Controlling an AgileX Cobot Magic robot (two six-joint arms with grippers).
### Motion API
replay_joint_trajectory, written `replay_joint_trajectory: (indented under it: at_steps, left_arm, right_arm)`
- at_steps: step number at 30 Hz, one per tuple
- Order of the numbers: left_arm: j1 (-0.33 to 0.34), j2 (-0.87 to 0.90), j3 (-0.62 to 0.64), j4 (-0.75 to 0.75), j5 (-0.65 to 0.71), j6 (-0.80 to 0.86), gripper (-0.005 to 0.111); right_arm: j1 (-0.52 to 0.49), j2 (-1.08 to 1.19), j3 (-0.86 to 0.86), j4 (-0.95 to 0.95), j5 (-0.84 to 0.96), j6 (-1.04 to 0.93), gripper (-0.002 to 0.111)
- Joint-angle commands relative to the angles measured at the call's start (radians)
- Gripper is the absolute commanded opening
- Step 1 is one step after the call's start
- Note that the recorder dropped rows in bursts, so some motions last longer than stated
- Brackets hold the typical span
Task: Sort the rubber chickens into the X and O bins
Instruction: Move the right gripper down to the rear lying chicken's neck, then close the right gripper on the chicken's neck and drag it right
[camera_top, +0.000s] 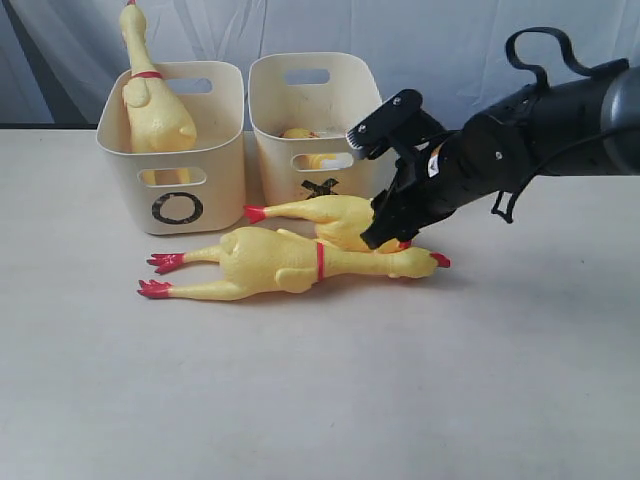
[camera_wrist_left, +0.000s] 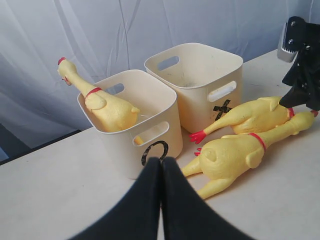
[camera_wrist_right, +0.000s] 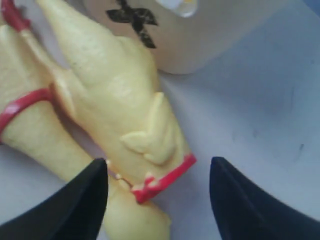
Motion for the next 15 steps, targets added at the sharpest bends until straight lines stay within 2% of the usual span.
replay_joint_trajectory:
  at_steps: [1,4,7,15]
  left_arm:
    - [-0.005,-0.010,0.004,0.005,-0.012,-0.001,0.000]
    - [-0.005,-0.010,0.004,0.005,-0.013,-0.001,0.000]
    - [-0.005,-0.010,0.004,0.005,-0.013,-0.001,0.000]
    - [-0.005,-0.010,0.004,0.005,-0.013,-0.001,0.000]
  right_arm:
    - [-0.041,-0.003,0.006,0.041,-0.044,0.007,0.064]
    - [-0.039,0.001,0.006,0.071,-0.068,0.004,0.079]
    - [-0.037,0.014,0.006,0.071,-0.071,0.004,0.086]
    - [-0.030,0.052,0.006,0.089,-0.099,0.004,0.086]
